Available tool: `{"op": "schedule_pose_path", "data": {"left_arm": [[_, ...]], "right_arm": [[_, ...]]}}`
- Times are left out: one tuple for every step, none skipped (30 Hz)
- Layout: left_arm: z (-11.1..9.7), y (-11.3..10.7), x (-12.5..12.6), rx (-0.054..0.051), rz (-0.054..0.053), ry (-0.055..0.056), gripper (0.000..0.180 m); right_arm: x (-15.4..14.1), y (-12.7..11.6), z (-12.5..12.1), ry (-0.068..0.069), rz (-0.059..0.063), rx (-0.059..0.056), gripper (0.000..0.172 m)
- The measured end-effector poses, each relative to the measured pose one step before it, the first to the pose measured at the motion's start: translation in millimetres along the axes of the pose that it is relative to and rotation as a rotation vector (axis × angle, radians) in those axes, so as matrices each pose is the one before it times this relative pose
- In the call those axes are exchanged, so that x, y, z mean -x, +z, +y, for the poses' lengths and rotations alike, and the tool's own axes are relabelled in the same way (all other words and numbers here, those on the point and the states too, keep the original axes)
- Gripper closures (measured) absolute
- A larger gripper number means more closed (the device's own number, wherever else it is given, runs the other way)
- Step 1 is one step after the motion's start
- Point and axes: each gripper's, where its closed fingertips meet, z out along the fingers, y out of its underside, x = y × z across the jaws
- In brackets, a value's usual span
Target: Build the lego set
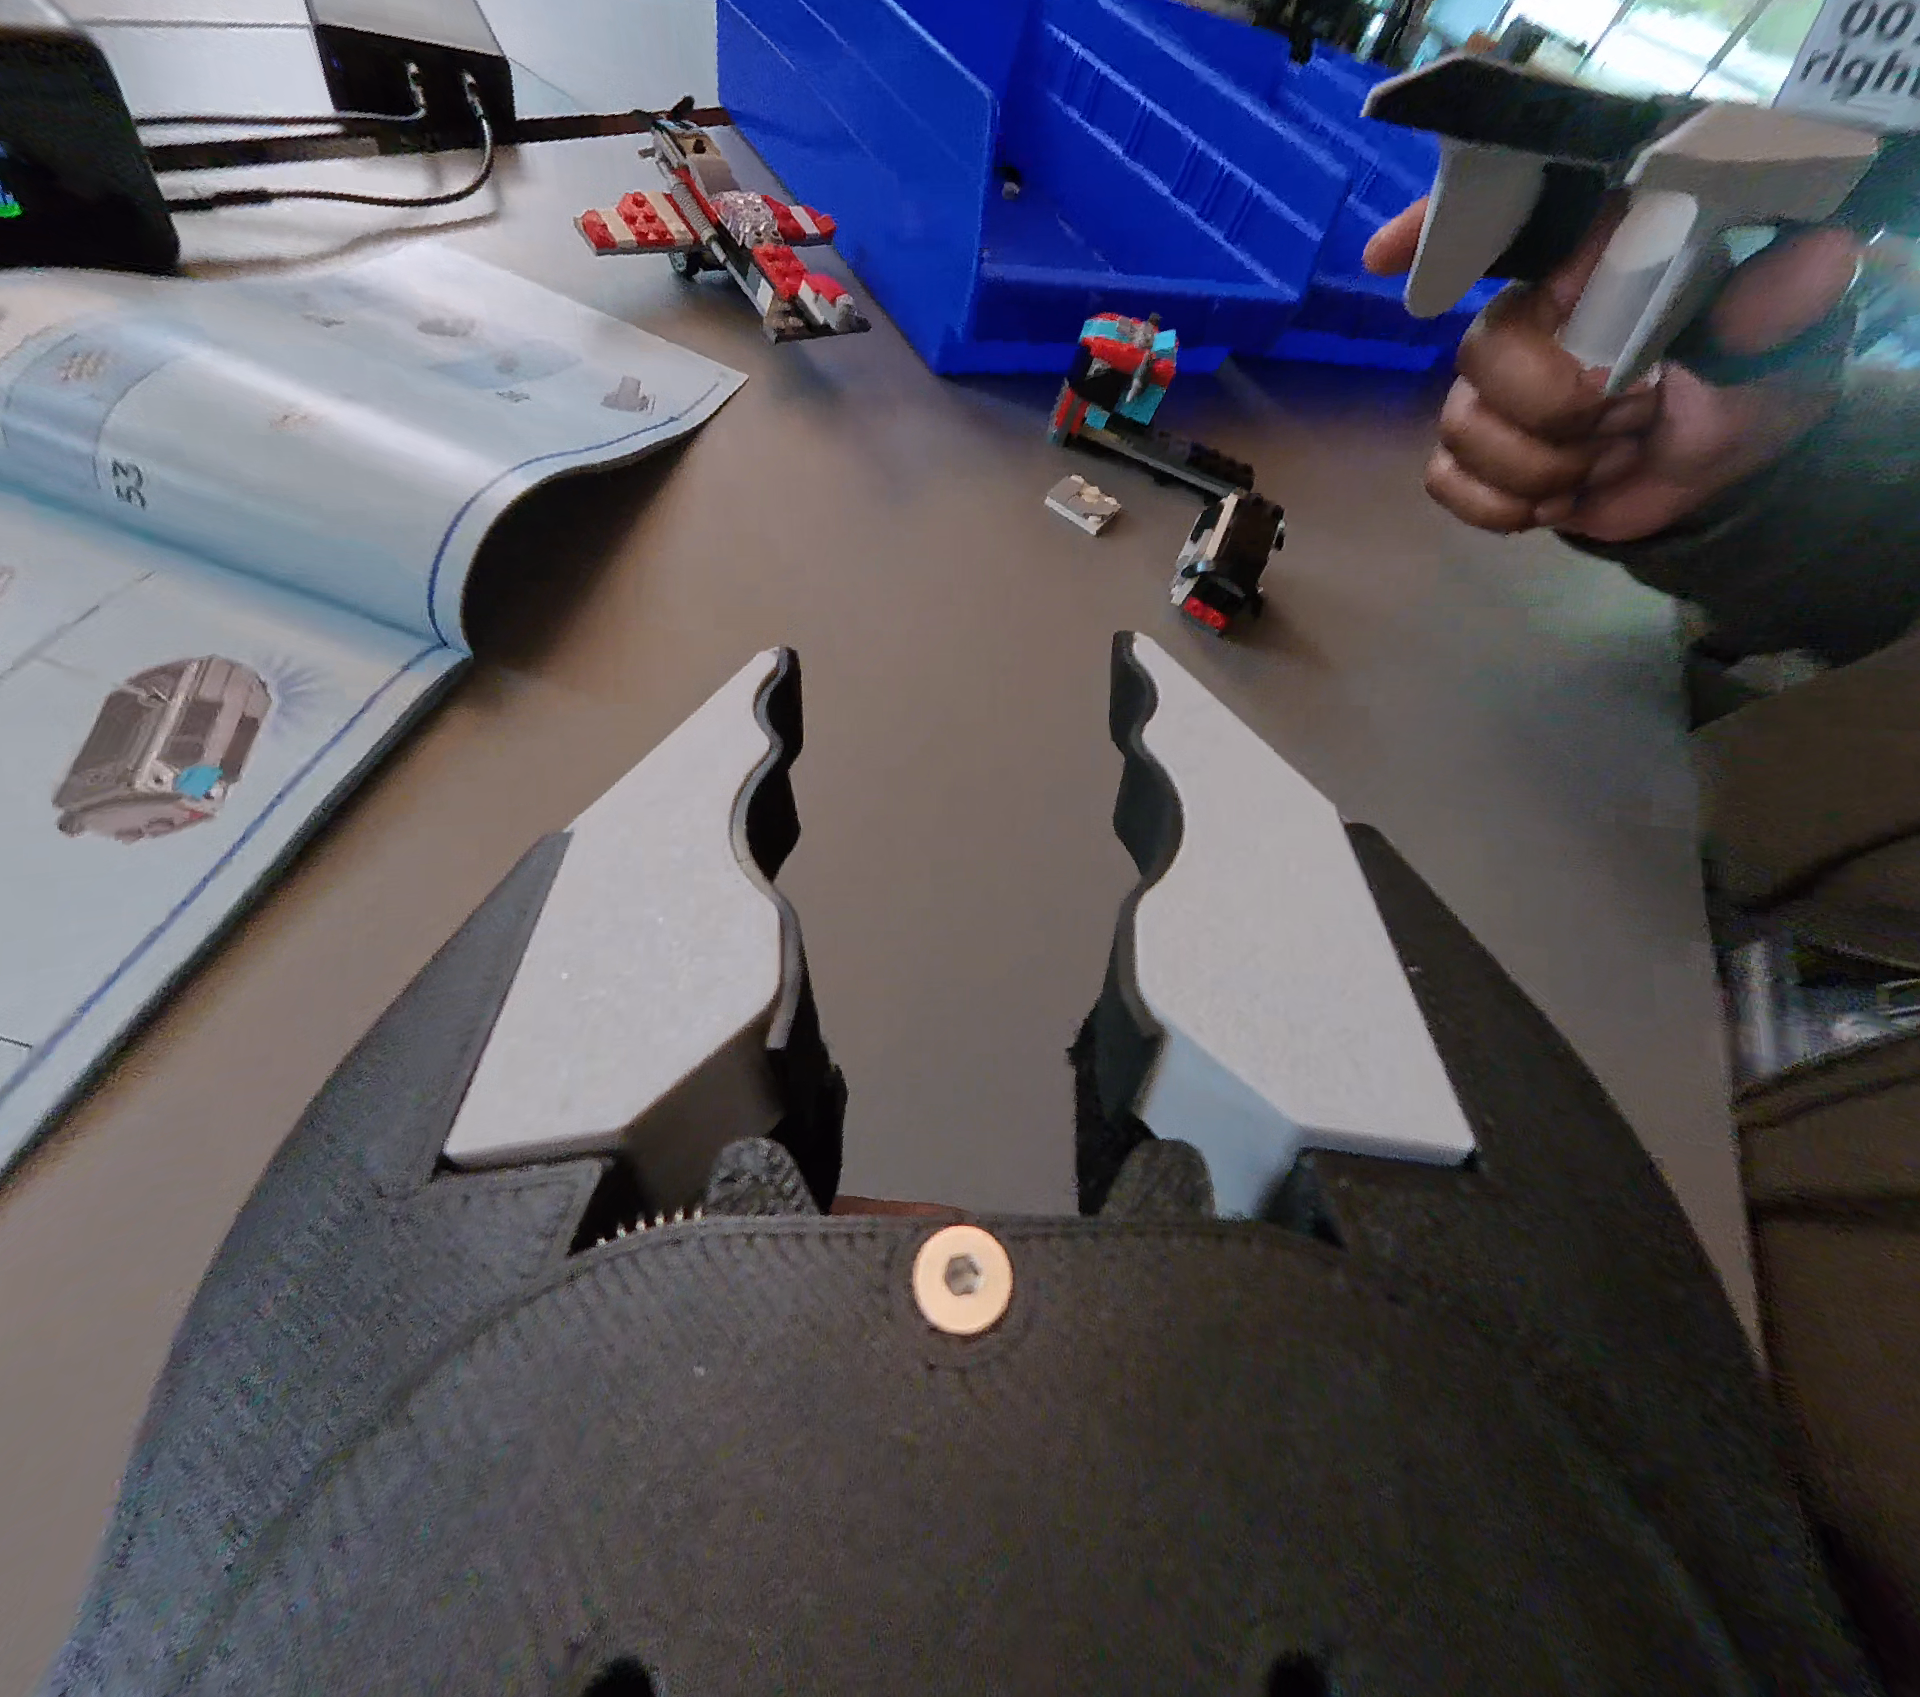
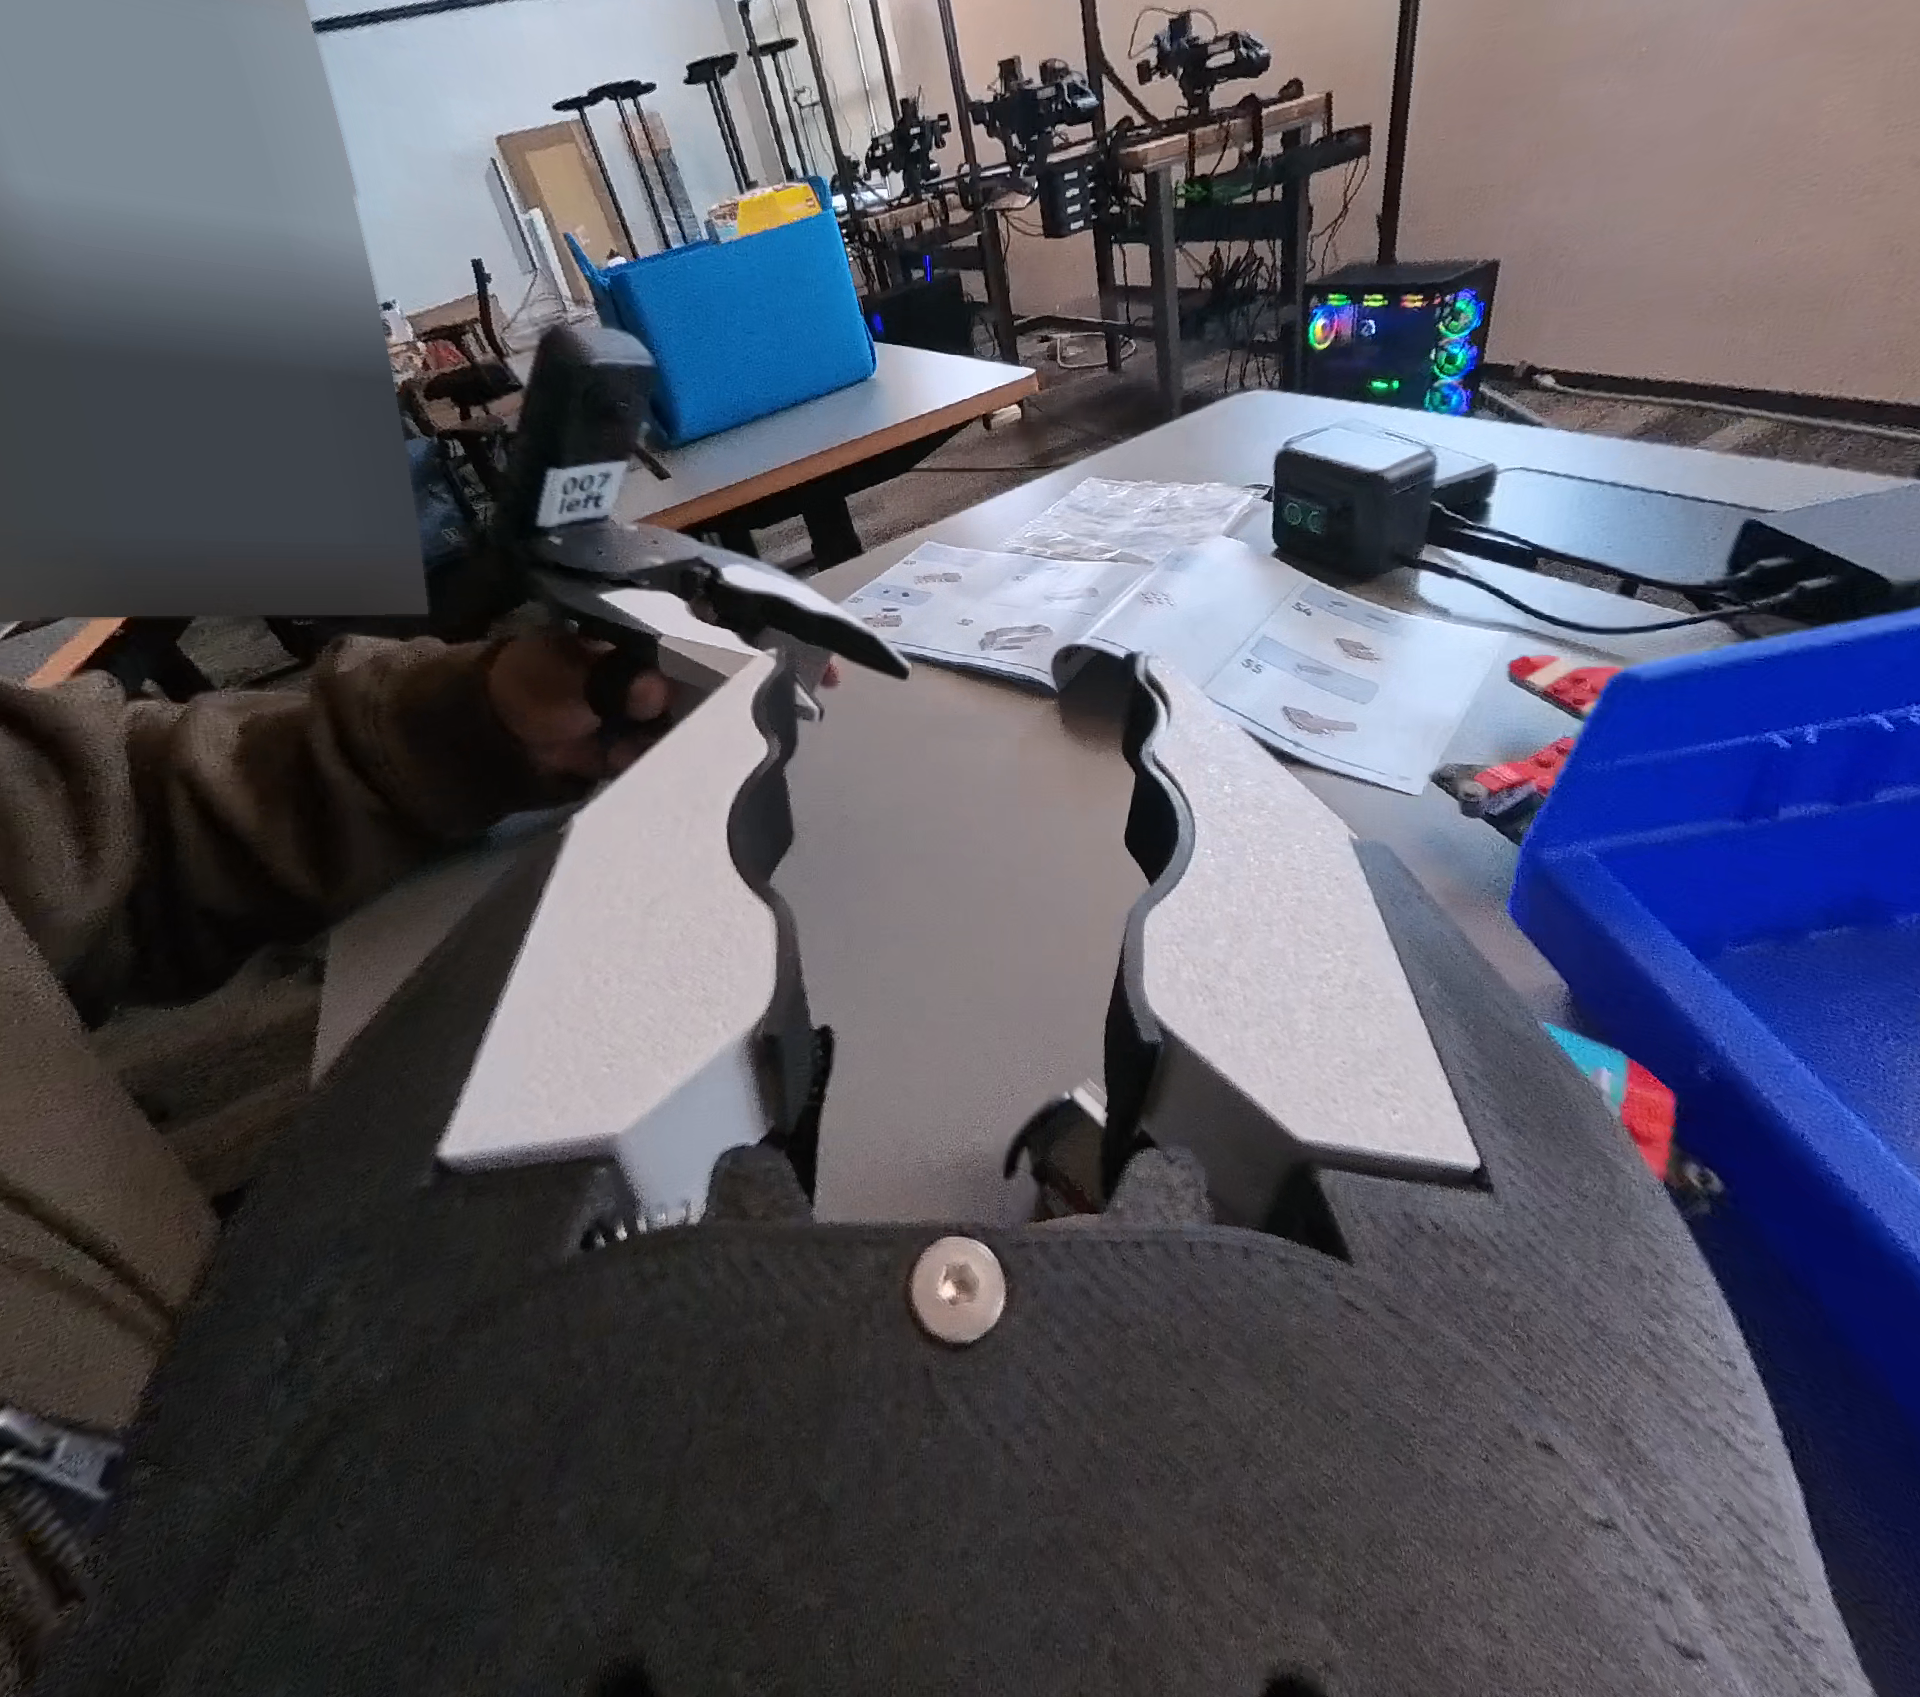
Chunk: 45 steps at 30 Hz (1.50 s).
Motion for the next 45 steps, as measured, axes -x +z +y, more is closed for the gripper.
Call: {"op": "schedule_pose_path", "data": {"left_arm": [[1.17,-0.75,0.14,-0.0183,0.0201,-0.0412,0.12],[1.52,0.2,1.21,-0.0011,0.0071,-0.0416,0.12],[-0.51,-0.43,1.22,-0.0042,-0.0042,-0.0102,0.119],[-1.32,-0.63,2.19,-0.0093,-0.0144,-0.0029,0.118],[-0.89,-0.59,2.21,-0.0074,-0.0129,-0.0073,0.117],[-1.13,-0.83,2.52,-0.0095,-0.0146,-0.008,0.116],[-2.02,-1.2,2.72,-0.0153,-0.0189,-0.0052,0.115],[-2.76,-0.9,1.38,-0.0211,-0.0131,-0.0032,0.115],[-1.92,-0.23,0.78,-0.0148,-0.0105,-0.001,0.115],[-1.03,0.42,0.19,-0.0066,-0.0075,0.0056,0.115],[-1.29,0.55,-0.34,-0.0069,-0.0048,0.0125,0.115],[-2.05,0.19,-0.32,-0.0114,-0.0043,0.0159,0.115],[-2.8,0.06,0.2,-0.0149,-0.0073,0.0186,0.115],[-2.54,0.32,0.86,-0.0127,-0.0111,0.02,0.115],[-2.0,0.78,1.52,-0.0082,-0.0164,0.0192,0.115],[-1.74,1.13,1.59,-0.008,-0.0196,0.0203,0.115],[-1.46,1.55,1.24,-0.0062,-0.0202,0.0174,0.115],[-1.45,1.95,0.82,-0.0046,-0.0217,0.0104,0.115],[-1.6,2.53,-1.43,-0.003,-0.0125,0.0087,0.115],[-1.13,3.53,-2.45,0.002,-0.0085,0.012,0.116],[-0.66,4.31,-2.33,0.0084,-0.0121,0.0139,0.116],[-0.86,5.05,-3.33,0.0109,-0.0071,0.0155,0.116],[-1.86,5.68,-4.46,0.009,-0.0001,0.0181,0.116],[-2.48,6.36,-4.65,0.0077,0.0037,0.0186,0.116],[-3.13,7.31,-4.57,0.0093,0.0087,0.0152,0.116],[-4.24,8.31,-4.55,0.0066,0.0128,0.0132,0.116],[-5.52,9.21,-4.38,0.0016,0.0154,0.0162,0.116],[-5.78,10.19,-3.87,0.0005,0.0158,0.0182,0.117],[-5.27,11.18,-3.87,-0.0012,0.0199,0.0192,0.117],[-4.47,11.47,-3.6,-0.0062,0.0225,0.0168,0.117],[-2.81,11.32,-2.82,-0.0078,0.022,0.0081,0.117],[-0.82,10.86,-2.36,-0.0078,0.0211,0.0004,0.117],[1.16,9.51,-1.64,-0.0086,0.0177,-0.0036,0.117],[3.36,7.75,-0.86,-0.0083,0.0122,-0.0073,0.117],[6.72,5.7,-0.4,0.0022,0.0085,-0.0151,0.118],[8.9,3.73,-1.78,0.0222,0.0153,-0.0249,0.118],[4.08,0.57,-3.46,0.0248,0.0214,-0.0195,0.117],[-0.82,-2.38,-1.68,-0.0093,0.0026,0.0106,0.117],[-1.89,-3.67,1.22,-0.0207,-0.0126,0.0049,0.119],[-1.23,-3.46,1.3,-0.0146,-0.0019,-0.0158,0.12],[-1.07,-3.04,2.41,-0.0123,-0.0014,-0.0271,0.12],[-1.94,-3.09,2.1,-0.0176,0.0028,-0.0263,0.121],[-1.47,-2.82,1.67,-0.0129,0.0053,-0.0219,0.122],[-0.29,-1.93,1.32,-0.0028,0.0044,-0.0142,0.123],[0.37,-1.11,1.01,0.0025,0.004,-0.0064,0.124]], "right_arm": [[2.3,3.99,-2.65,0.0034,0.0017,0.0006,0.104],[2.26,3.05,-2.88,0.0038,0.0016,-0.0059,0.103],[2.69,2.22,-2.79,0.0064,-0.0017,-0.0137,0.101],[3.8,2.13,-1.61,0.007,-0.0097,-0.0149,0.101],[4.99,2.51,0.44,0.0049,-0.0166,-0.009,0.1],[5.35,3.06,2.14,0.0011,-0.0189,-0.0043,0.098],[5.27,3.57,2.98,-0.0041,-0.0179,-0.0029,0.098],[4.54,3.84,4.19,-0.0077,-0.0128,-0.0006,0.098],[3.56,3.9,5.29,-0.0029,-0.0073,0.0025,0.097],[4.04,3.38,5.1,0.0101,-0.0109,-0.0001,0.097],[4.38,2.63,4.8,0.0167,-0.0151,-0.0041,0.098],[4.11,2.31,5.2,0.0112,-0.0126,-0.0026,0.098],[3.51,1.78,6.07,0.0002,-0.0086,0.0026,0.098],[3.4,1.15,6.03,-0.0069,-0.0076,0.0058,0.098],[3.24,0.3,5.34,-0.013,-0.0071,0.0051,0.099],[2.01,-0.55,4.4,-0.0168,0.001,0.0039,0.099],[1.42,-1.22,3.38,-0.0144,0.0023,0.0025,0.099],[1.64,-1.81,2.12,-0.0098,-0.0004,-0.0004,0.1],[1.54,-2.08,1.64,-0.0106,-0.0021,-0.0017,0.1],[1.27,-2.2,2.09,-0.0135,-0.001,0.0009,0.101],[1.1,-2.52,2.08,-0.0089,-0.0013,0.0031,0.102],[1.18,-3.06,1.22,-0.0019,-0.0038,0.0008,0.103],[1.09,-3.68,0.36,-0.0001,-0.0036,-0.0029,0.105],[0.38,-4.13,-0.08,-0.0015,0.0004,-0.0044,0.107],[0.27,-4.11,-0.04,-0.002,0.0008,-0.0047,0.108],[0.39,-3.72,0.17,-0.0023,-0.0017,-0.0036,0.109],[-0.07,-3.47,0.06,0.0001,-0.0009,-0.0037,0.109],[-0.06,-3.25,-0.53,0.006,-0.0043,-0.0055,0.11],[-0.14,-3.15,-1.07,0.0104,-0.0067,-0.0047,0.11],[-0.68,-3.26,-1.35,0.0095,-0.0057,-0.0052,0.11],[-1.33,-3.64,-1.35,0.0056,-0.0038,-0.0047,0.11],[-2.4,-4.06,-1.22,0.002,-0.0006,-0.0029,0.111],[-4.32,-4.5,-0.68,0.0022,0.0072,-0.0014,0.111],[-5.74,-4.93,-0.9,0.0069,0.0098,-0.003,0.111],[-6.68,-5.27,-0.85,0.0125,0.0102,-0.004,0.111],[-6.75,-5.51,-0.98,0.0166,0.007,-0.0051,0.111],[-6.93,-5.33,-0.94,0.02,0.0052,-0.0043,0.112],[-5.87,-4.89,-1.49,0.0214,0.0005,-0.004,0.112],[-4.27,-4.33,-2.12,0.0167,-0.005,-0.0038,0.112],[-3.95,-4.1,-1.93,0.0068,-0.0011,-0.0034,0.112],[-3.87,-3.83,-1.24,0.0035,0.0025,-0.0009,0.112],[-3.14,-3.8,-0.8,0.0089,-0.0021,0.0015,0.112],[-2.8,-3.99,-0.74,0.0134,-0.0034,0.0011,0.112],[-3.4,-4.5,-0.69,0.0115,0.0006,0.0019,0.112],[-3.63,-4.81,-0.9,0.007,0.0021,0.0017,0.112]]}}
